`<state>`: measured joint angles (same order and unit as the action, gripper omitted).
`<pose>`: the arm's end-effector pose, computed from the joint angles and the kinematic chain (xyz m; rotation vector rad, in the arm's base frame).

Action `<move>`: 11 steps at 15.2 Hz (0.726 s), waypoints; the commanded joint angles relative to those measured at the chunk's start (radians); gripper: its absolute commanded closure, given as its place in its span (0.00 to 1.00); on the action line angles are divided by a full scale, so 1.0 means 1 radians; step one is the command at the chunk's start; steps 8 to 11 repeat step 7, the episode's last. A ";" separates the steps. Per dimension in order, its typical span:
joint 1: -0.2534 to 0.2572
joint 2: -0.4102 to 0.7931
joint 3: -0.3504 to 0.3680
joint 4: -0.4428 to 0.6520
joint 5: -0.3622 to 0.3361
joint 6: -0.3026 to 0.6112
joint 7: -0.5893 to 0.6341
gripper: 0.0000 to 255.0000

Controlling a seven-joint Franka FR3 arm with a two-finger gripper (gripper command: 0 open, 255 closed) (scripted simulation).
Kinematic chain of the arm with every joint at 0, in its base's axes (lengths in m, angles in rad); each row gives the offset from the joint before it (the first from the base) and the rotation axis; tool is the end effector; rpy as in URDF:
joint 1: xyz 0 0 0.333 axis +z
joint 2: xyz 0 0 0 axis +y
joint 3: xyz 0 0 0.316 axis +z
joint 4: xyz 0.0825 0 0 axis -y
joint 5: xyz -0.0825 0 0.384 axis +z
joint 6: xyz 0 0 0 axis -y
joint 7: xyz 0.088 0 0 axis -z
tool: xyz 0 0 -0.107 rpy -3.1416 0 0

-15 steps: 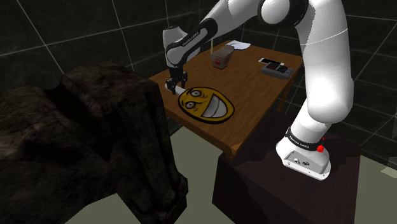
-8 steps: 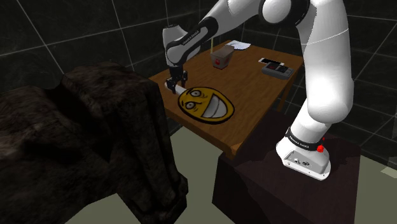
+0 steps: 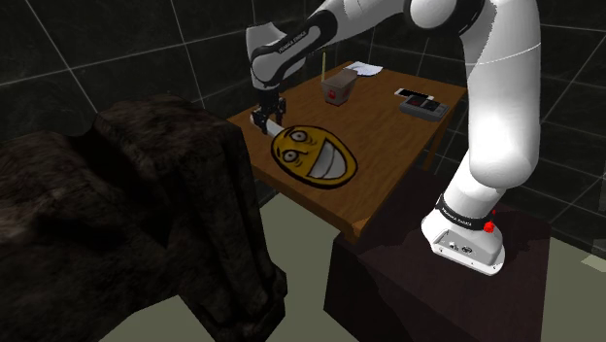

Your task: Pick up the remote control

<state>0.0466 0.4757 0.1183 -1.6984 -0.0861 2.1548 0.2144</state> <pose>0.6599 0.0982 0.3194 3.1216 -0.0219 -0.0183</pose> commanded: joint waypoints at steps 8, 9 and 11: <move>-0.001 -0.037 0.003 0.029 0.006 -0.065 -0.004 1.00; -0.001 -0.037 0.003 0.029 0.006 -0.065 -0.004 1.00; -0.001 -0.037 0.003 0.029 0.006 -0.065 -0.004 1.00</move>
